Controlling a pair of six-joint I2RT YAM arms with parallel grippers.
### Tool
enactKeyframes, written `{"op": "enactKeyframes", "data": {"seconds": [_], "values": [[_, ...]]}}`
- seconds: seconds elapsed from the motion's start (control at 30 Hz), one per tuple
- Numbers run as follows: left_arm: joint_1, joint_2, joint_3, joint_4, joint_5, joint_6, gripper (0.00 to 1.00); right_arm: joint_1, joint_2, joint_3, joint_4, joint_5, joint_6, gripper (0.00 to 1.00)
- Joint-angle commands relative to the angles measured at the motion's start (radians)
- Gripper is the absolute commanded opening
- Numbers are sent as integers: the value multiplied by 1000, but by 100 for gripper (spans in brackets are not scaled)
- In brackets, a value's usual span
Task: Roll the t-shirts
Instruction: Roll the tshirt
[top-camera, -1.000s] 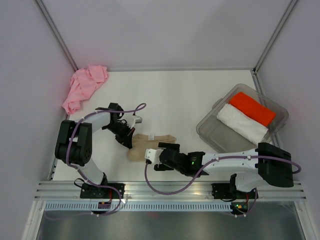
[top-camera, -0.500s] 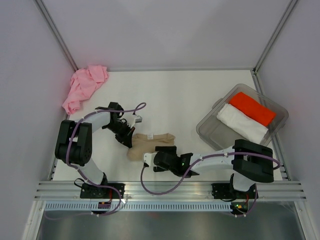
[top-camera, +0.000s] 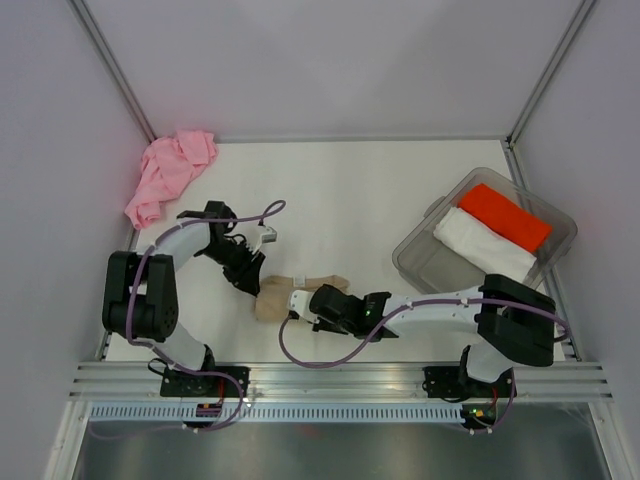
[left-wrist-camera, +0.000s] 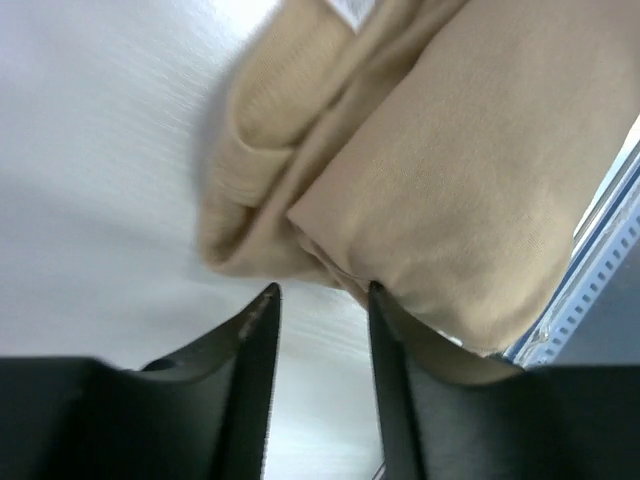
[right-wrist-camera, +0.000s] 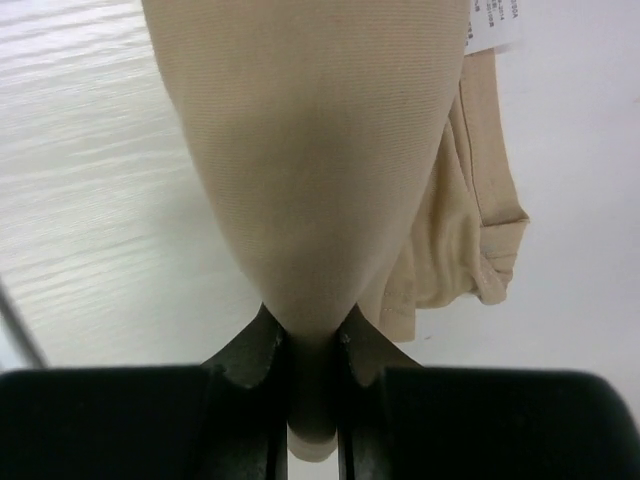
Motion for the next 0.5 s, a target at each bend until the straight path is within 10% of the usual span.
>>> {"op": "enactKeyframes", "data": {"seconds": [0.0, 0.47], "values": [[20, -116, 70, -77, 72, 119, 49, -11, -76, 32, -51, -239, 110, 0], [62, -327, 74, -179, 175, 260, 61, -158, -78, -51, 76, -566, 311, 0]]}}
